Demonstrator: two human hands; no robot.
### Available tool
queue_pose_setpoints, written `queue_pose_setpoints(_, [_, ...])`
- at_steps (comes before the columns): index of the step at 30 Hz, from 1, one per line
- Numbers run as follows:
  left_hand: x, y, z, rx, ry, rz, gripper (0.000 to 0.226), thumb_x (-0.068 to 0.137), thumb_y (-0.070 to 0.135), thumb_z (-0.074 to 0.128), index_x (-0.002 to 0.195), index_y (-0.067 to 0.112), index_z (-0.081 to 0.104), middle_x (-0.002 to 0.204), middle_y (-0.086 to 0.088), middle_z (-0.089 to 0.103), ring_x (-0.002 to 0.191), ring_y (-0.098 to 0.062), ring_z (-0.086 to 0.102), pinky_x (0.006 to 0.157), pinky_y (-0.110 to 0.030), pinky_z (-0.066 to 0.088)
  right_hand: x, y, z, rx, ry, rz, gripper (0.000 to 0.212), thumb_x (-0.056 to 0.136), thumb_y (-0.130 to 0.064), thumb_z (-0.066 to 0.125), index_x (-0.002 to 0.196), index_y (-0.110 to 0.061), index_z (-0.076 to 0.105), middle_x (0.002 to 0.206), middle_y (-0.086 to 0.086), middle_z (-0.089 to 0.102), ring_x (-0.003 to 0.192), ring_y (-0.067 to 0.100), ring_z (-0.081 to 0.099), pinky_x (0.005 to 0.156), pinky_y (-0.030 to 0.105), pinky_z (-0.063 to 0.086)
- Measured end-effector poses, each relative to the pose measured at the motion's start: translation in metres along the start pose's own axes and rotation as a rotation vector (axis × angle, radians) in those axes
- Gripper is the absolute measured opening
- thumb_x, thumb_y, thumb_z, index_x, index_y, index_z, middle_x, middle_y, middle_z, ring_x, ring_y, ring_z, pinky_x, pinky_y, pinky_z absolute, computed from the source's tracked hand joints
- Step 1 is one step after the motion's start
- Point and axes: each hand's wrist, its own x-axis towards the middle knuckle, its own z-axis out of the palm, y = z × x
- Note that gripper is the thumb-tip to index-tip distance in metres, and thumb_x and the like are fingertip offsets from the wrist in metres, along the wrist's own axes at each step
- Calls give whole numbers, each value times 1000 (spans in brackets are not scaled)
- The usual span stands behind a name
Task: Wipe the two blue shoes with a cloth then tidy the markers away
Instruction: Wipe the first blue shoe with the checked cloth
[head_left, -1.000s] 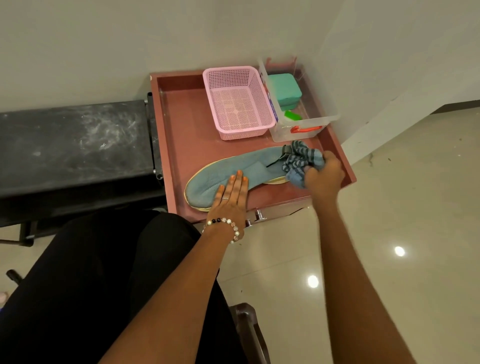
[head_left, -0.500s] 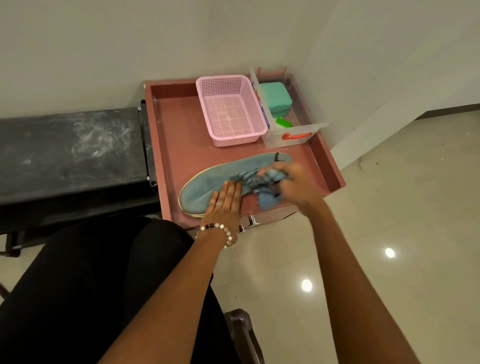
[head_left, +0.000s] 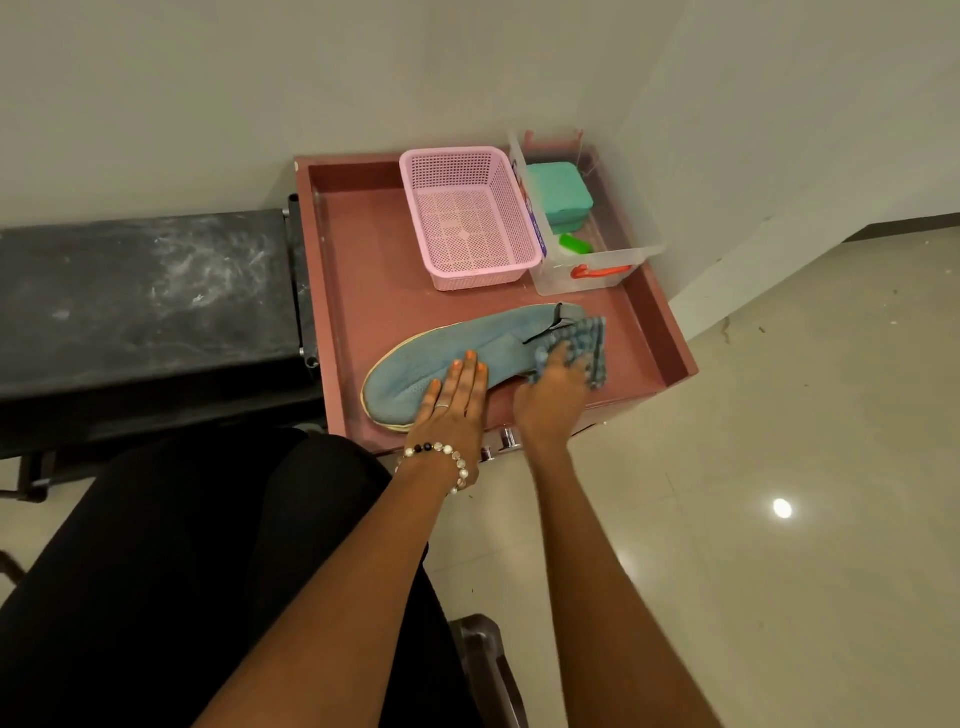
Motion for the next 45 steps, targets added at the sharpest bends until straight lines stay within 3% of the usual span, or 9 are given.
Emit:
queue_pose_setpoints(5, [4, -6, -2, 72, -79, 55, 94, 90, 21, 53, 150, 12, -19, 151, -8, -36, 143, -23, -26, 117, -38, -8, -55, -2, 0, 274, -127, -327, 43, 75, -6, 47, 114, -4, 66, 110, 19, 66, 101, 34, 61, 86, 34, 48])
queue_pose_setpoints(10, [0, -6, -18, 18, 64, -20, 74, 96, 9, 41, 152, 9, -8, 160, -5, -14, 147, -20, -9, 119, -39, 0, -43, 10, -48, 848, -79, 211, 32, 83, 5, 47, 74, -16, 69, 71, -1, 66, 69, 17, 62, 60, 29, 51])
queue_pose_setpoints(13, [-5, -19, -21, 41, 188, -266, 62, 99, 9, 36, 152, 9, 4, 160, -13, -2, 147, -29, -2, 117, -50, 7, -36, 10, -67, 1005, 63, 348, 33, 77, 10, 43, 75, -15, 65, 73, 0, 64, 71, 18, 61, 62, 30, 52])
queue_pose_setpoints(15, [-8, -26, -21, 49, 109, -344, 69, 97, 13, 46, 152, 11, 5, 159, -17, -5, 147, -34, -4, 115, -55, 7, -33, 8, -75, 1043, 88, 347, 32, 76, 11, 44, 80, -11, 66, 75, 2, 65, 71, 18, 61, 63, 32, 53])
queue_pose_setpoints(26, [-13, -41, -42, 131, 14, -75, 59, 89, 16, 60, 141, 9, 34, 151, -17, 28, 141, -43, 19, 116, -47, 20, -48, 16, -89, 1065, 144, 340, 32, 75, 12, 45, 86, -6, 68, 77, 4, 65, 73, 21, 64, 57, 29, 53])
queue_pose_setpoints(33, [-40, -47, -60, -256, -9, 122, 77, 85, 13, 62, 151, 11, 21, 143, -15, 44, 125, -32, 46, 101, -30, 35, -64, -4, -106, 1020, 177, -58, 35, 80, 14, 49, 99, -10, 66, 91, 5, 68, 85, 14, 67, 72, 28, 57])
queue_pose_setpoints(37, [-44, -47, -62, -165, 56, 113, 82, 90, 12, 54, 151, 4, -1, 158, -19, 5, 145, -32, 15, 116, -36, 8, -67, -15, -86, 811, 15, -252, 35, 84, 9, 50, 111, -8, 65, 95, 6, 68, 84, 13, 67, 69, 31, 57])
queue_pose_setpoints(40, [-42, -46, -65, -75, 42, 43, 83, 94, 19, 53, 150, 1, -7, 158, -18, -12, 147, -30, -7, 116, -42, -9, -85, -32, -49, 487, -14, -523, 48, 70, 3, 49, 112, -11, 66, 108, 10, 67, 102, 29, 59, 92, 44, 48])
queue_pose_setpoints(45, [-45, -48, -65, -180, 47, -31, 67, 103, 20, 36, 150, 7, -9, 157, -12, -21, 143, -30, -22, 113, -40, -18, -84, -47, -31, 151, 45, -901, 48, 60, 4, 49, 103, 2, 69, 104, 15, 67, 102, 23, 43, 93, 28, 34])
